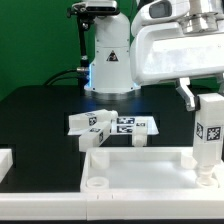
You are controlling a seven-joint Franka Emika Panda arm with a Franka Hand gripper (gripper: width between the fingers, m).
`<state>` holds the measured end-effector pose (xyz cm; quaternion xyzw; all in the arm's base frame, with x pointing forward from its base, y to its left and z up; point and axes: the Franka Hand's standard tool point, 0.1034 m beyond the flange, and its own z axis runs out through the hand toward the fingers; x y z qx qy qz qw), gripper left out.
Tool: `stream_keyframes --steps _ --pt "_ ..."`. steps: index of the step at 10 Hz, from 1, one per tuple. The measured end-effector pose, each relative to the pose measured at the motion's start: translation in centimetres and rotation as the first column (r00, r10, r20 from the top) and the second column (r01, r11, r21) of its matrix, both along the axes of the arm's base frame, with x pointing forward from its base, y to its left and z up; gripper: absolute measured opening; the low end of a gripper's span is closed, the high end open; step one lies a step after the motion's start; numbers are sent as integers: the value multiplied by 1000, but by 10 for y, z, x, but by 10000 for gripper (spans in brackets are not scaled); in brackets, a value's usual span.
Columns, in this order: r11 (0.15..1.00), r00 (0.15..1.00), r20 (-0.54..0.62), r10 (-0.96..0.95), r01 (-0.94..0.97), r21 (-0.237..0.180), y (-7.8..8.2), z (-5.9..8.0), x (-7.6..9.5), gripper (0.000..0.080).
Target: Assemble desk
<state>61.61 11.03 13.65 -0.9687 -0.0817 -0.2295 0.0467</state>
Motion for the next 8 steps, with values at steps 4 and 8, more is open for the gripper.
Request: stream_keyframes --steps 4,8 --pt "1000 1000 16 8 -8 -2 -1 0 8 285" --pt "1000 999 46 18 -18 -7 -2 -1 12 285"
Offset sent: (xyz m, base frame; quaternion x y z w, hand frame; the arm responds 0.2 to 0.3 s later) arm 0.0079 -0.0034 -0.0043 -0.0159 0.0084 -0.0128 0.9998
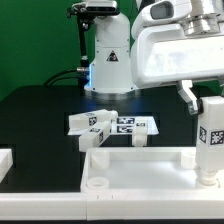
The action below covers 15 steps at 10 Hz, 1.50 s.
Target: Assemble desk
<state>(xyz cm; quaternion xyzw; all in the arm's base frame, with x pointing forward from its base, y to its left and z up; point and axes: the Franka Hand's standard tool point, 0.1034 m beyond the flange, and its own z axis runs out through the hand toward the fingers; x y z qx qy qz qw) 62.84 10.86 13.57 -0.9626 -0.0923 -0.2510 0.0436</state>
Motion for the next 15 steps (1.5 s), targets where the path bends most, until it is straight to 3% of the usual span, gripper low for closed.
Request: stream_keyframes --steps 4,9,10,11,12,13,14,15 --pt "1000 1000 -12 11 -11 -8 -2 -12 -3 285" --pt "1000 999 47 12 -12 -7 2 -11 0 285" --pt "1000 999 47 12 -12 -7 2 -11 0 362" --pt "1000 999 47 12 -12 -7 2 -11 -1 362" --pt "1000 999 46 12 -12 -7 2 -12 -1 542" --pt "1000 1000 16 15 -15 -9 3 -12 0 542" --pt "1000 1000 -12 16 -17 -11 3 -8 8 627" --pt "1000 997 -72 18 -20 -17 3 -4 17 643"
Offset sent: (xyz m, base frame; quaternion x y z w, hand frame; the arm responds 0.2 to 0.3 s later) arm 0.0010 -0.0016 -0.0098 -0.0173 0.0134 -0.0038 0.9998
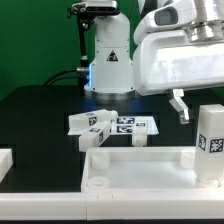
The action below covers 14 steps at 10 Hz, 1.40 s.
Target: Assemble desk
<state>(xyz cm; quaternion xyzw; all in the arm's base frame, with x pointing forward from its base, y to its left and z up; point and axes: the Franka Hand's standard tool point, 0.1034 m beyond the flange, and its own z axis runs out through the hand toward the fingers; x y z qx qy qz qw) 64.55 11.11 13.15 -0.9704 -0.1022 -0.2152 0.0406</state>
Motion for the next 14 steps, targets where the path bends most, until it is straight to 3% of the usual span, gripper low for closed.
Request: stream_keyframes --steps 2,6,9,10,11,13,14 --pt "1000 990 -144 5 -7 -13 0 2 4 648" --pt "999 927 -375 15 -27 -26 4 -7 -10 649" --pt "999 910 -414 18 -32 -28 0 -13 -12 649" --pt "999 910 -415 7 -20 -27 0 -13 -13 521" --pt "1000 908 -418 -18 7 -27 1 -13 -13 521" --pt "988 891 -430 -148 149 -31 -1 -13 -12 288" --pt "969 870 -435 -232 243 -31 -2 -14 -12 288"
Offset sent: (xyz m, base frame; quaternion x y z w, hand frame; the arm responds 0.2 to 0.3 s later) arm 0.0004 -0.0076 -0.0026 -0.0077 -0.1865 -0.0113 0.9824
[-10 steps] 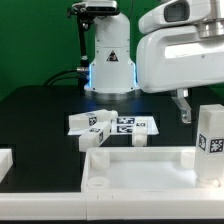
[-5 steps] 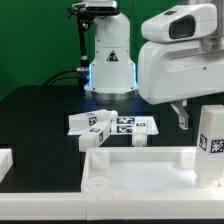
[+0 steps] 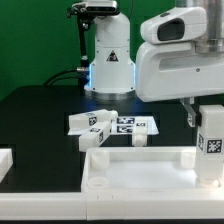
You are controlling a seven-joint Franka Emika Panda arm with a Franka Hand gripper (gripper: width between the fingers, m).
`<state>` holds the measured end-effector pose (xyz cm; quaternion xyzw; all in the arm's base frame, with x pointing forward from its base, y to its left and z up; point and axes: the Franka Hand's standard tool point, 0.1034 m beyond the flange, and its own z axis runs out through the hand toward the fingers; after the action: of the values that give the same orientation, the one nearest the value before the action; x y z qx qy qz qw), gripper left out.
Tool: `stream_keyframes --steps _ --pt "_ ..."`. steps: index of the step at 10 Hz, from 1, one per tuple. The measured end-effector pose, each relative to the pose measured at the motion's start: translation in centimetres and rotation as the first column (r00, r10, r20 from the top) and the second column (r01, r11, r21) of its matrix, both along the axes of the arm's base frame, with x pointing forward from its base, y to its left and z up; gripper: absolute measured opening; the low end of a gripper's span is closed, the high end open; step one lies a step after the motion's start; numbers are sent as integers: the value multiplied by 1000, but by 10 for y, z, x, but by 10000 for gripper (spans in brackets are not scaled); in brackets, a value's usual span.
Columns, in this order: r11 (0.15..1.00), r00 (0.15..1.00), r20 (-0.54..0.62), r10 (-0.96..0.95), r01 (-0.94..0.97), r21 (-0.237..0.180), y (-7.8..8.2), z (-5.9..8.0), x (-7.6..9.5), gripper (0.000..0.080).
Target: Assemble desk
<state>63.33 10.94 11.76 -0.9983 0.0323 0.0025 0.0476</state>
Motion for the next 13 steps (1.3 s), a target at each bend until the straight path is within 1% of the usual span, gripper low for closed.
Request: stream_keyframes --steps 1,2,3,4,5,8,9,10,11,12,13 --pt "993 993 3 -115 115 6 0 0 1 288" --pt "949 949 10 -314 314 27 0 0 1 288" --pt "846 847 5 -532 531 45 4 -2 -3 288" --pt "760 762 -8 -648 648 52 8 -3 -8 288" --pt "742 743 -21 -669 669 54 8 -3 -8 288" --pt "574 578 -87 -811 816 69 11 -3 -9 288" --pt "414 422 -140 -896 907 81 9 -3 -6 288" --pt "215 225 -178 -958 974 71 15 -3 -4 288" --pt "128 139 -188 -972 989 68 21 -3 -5 288" --pt "182 193 -180 -965 980 75 20 -4 -5 288" --pt "249 261 -168 -951 965 88 19 -4 -5 382"
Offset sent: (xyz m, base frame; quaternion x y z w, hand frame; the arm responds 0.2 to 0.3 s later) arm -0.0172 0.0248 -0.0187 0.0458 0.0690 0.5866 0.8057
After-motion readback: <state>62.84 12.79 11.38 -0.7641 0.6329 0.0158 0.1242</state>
